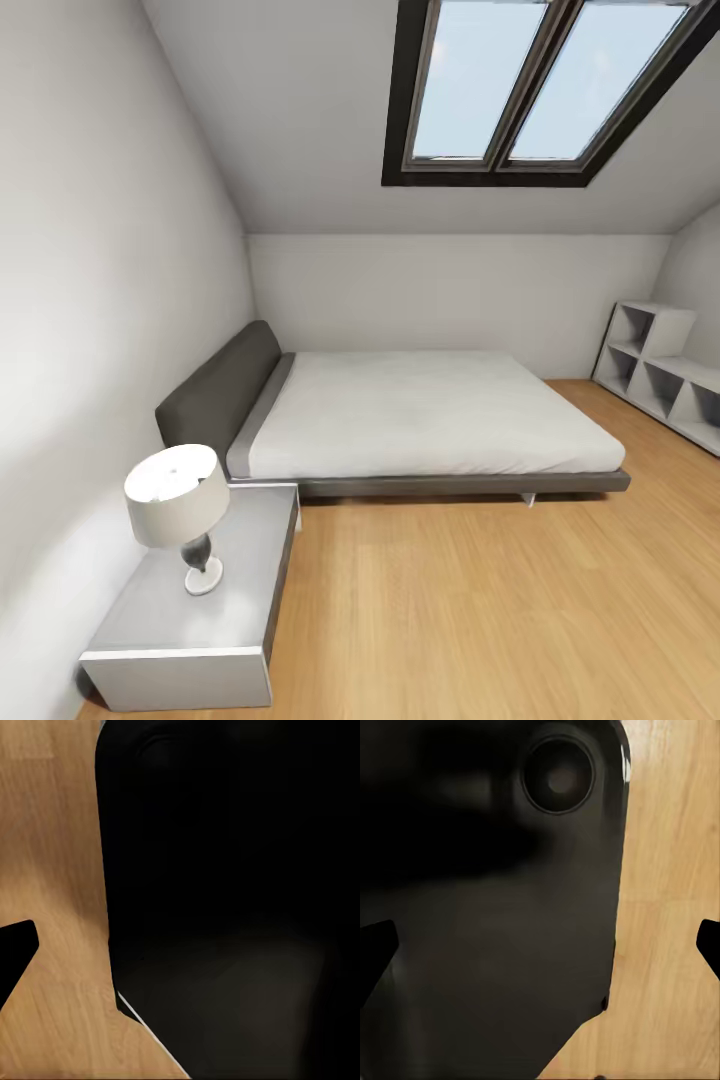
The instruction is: Attach the digital camera to the camera tripod in the bedroom.
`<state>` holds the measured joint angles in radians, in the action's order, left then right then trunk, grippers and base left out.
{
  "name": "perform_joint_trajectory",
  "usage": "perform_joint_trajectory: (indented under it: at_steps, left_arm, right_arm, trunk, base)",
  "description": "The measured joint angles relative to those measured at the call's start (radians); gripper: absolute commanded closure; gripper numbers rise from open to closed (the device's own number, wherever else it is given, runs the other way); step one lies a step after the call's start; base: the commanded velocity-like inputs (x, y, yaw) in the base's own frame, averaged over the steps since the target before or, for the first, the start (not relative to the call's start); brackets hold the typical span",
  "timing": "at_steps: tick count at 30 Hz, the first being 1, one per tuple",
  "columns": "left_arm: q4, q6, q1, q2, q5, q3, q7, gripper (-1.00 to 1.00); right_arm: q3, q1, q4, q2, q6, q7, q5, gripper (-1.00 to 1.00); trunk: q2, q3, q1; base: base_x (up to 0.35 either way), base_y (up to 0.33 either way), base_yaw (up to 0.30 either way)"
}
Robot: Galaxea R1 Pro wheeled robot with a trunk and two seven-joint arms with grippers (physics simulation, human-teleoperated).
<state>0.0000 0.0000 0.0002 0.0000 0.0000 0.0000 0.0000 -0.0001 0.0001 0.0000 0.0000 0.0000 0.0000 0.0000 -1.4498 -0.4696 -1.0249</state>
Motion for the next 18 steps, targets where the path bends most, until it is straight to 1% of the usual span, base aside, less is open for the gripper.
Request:
perform_joint_trajectory:
  at_steps: [1,6,8,9,13,18]
  left_arm:
    - [-0.005,-0.005,0.006,0.006,0.005,0.005,0.000,-1.00]
    - [-0.032,-0.012,0.005,0.004,0.030,0.009,-0.001,-1.00]
    - [-0.044,-0.013,0.005,-0.001,0.041,0.010,-0.002,-1.00]
    - [-0.045,-0.017,0.005,-0.003,0.046,0.011,-0.002,-1.00]
    - [-0.051,-0.036,0.005,-0.007,0.026,0.013,-0.003,-1.00]
    - [-0.053,-0.054,0.005,-0.008,0.001,0.014,-0.003,-1.00]
  right_arm:
    - [0.005,-0.002,-0.005,-0.006,-0.005,-0.005,0.005,-1.00]
    - [0.010,-0.002,-0.013,-0.033,-0.031,-0.015,0.030,-1.00]
    - [0.011,-0.002,-0.013,-0.023,-0.028,-0.012,0.036,-1.00]
    - [0.011,-0.002,-0.013,-0.022,-0.022,-0.010,0.033,-1.00]
    - [0.012,-0.002,-0.014,-0.035,-0.008,-0.008,0.047,-1.00]
    - [0.011,-0.002,-0.015,-0.042,-0.005,-0.006,0.066,-1.00]
  trunk:
    - [0.000,0.000,0.000]
    - [0.000,0.000,0.000]
    - [0.000,0.000,0.000]
    - [0.000,0.000,0.000]
    - [0.000,0.000,0.000]
    - [0.000,0.000,0.000]
  base:
    - [0.000,0.000,0.000]
    - [0.000,0.000,0.000]
    - [0.000,0.000,0.000]
    - [0.000,0.000,0.000]
    - [0.000,0.000,0.000]
    - [0.000,0.000,0.000]
